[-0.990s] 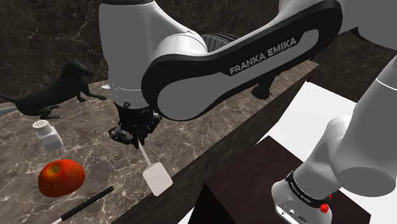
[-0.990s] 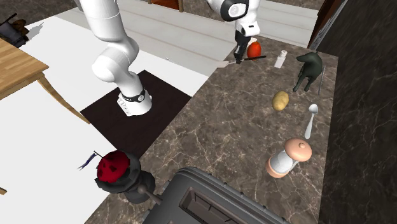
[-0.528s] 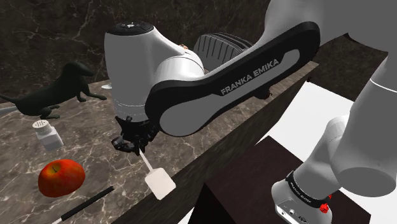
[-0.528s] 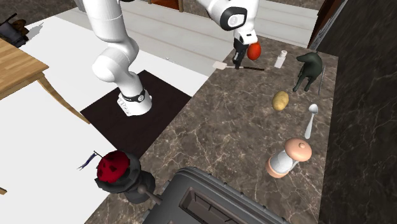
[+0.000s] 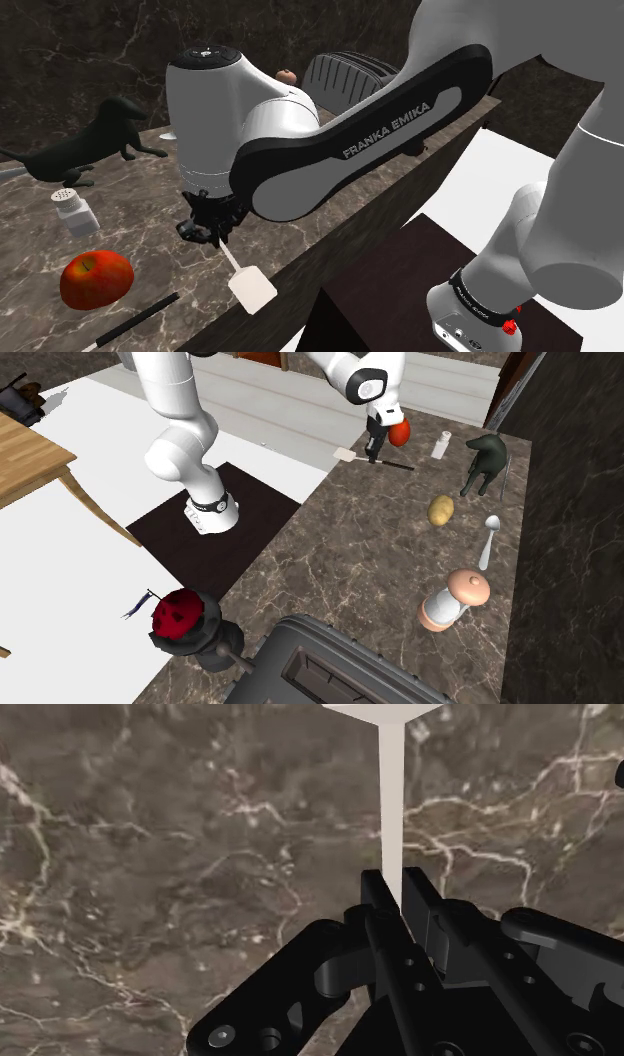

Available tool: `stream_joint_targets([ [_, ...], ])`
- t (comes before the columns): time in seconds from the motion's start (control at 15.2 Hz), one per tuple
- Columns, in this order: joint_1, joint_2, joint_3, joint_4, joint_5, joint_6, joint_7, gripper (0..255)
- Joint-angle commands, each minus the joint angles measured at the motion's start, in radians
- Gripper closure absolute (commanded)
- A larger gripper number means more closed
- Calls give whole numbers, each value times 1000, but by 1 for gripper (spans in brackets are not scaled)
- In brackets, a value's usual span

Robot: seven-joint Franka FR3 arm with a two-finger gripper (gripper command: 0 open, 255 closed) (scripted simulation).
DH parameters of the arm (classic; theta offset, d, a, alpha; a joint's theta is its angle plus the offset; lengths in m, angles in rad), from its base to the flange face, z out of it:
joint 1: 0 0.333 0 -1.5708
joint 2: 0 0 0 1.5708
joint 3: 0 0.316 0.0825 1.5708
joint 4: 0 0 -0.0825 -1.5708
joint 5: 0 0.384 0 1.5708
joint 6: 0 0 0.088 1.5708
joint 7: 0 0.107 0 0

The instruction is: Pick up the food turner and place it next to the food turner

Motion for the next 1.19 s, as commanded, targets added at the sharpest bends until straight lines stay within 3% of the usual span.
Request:
stream_joint_targets([
  [0.0, 0, 0, 0, 0, 0, 0, 0, 0],
  [0.33, 0, 0, 0, 0, 0, 0, 0, 0],
  [0.59, -10, -75, 15, 46, 54, -109, -36, 0],
  [1.12, -10, -75, 14, 46, 54, -109, -36, 0],
])
